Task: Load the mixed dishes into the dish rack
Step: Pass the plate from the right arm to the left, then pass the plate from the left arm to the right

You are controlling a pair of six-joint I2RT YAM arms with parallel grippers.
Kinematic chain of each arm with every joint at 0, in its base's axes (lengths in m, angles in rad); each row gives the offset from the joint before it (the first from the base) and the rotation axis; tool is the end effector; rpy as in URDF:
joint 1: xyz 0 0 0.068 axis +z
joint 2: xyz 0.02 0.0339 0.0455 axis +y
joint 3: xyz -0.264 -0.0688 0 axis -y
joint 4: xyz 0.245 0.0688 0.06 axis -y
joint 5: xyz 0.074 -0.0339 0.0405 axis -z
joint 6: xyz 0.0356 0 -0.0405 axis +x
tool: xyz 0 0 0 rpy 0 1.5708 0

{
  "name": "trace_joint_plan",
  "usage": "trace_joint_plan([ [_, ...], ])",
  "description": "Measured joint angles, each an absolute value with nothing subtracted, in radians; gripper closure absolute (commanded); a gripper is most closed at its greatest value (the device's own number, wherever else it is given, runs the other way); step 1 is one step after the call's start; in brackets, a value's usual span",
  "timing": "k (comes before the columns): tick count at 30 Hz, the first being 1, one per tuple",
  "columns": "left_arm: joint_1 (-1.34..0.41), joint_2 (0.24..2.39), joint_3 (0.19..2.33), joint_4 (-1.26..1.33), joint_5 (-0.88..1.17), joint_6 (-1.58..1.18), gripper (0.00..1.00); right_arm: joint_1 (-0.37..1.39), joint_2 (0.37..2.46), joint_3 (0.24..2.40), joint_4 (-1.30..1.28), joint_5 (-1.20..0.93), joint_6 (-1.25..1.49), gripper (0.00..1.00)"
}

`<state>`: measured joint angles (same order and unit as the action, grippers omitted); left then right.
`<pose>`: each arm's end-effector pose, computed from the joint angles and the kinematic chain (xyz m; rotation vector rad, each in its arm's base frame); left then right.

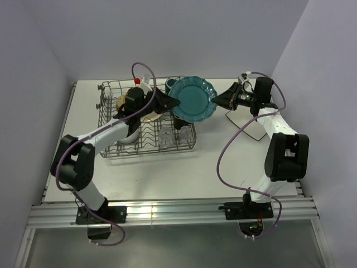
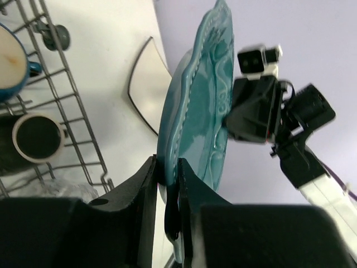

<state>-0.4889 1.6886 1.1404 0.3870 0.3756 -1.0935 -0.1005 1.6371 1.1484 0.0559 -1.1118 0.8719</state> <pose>0.3445 -0.1980 0.2820 -0.2785 1.9473 -1.4341 0.3648 -0.0047 0.2772 0.2252 2.0770 1.5847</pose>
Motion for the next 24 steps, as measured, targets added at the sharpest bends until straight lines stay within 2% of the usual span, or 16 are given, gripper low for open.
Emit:
trace_joint_plan([
  [5,-0.492,1.582,1.039,0.422,0.422,-1.094,1.0,-0.084,1.637,1.209,0.068,-1.133,0.82,0.6],
  [8,-0.496,1.546,0.989,0.458,0.454,-1.098,1.0,-0.069,1.637,1.228,0.1,-1.153,0.817,0.57],
  [17,-0.509,1.448,0.892,0.488,0.504,-1.097,1.0,0.021,1.654,1.267,0.16,-1.246,0.803,0.62],
  [22,-0.508,1.393,0.89,0.45,0.5,-1.069,1.0,0.056,1.672,1.411,-0.112,-1.278,0.556,0.63],
  [24,-0.508,1.369,0.89,0.43,0.497,-1.055,1.0,0.064,1.693,1.496,-0.265,-1.283,0.411,0.67],
])
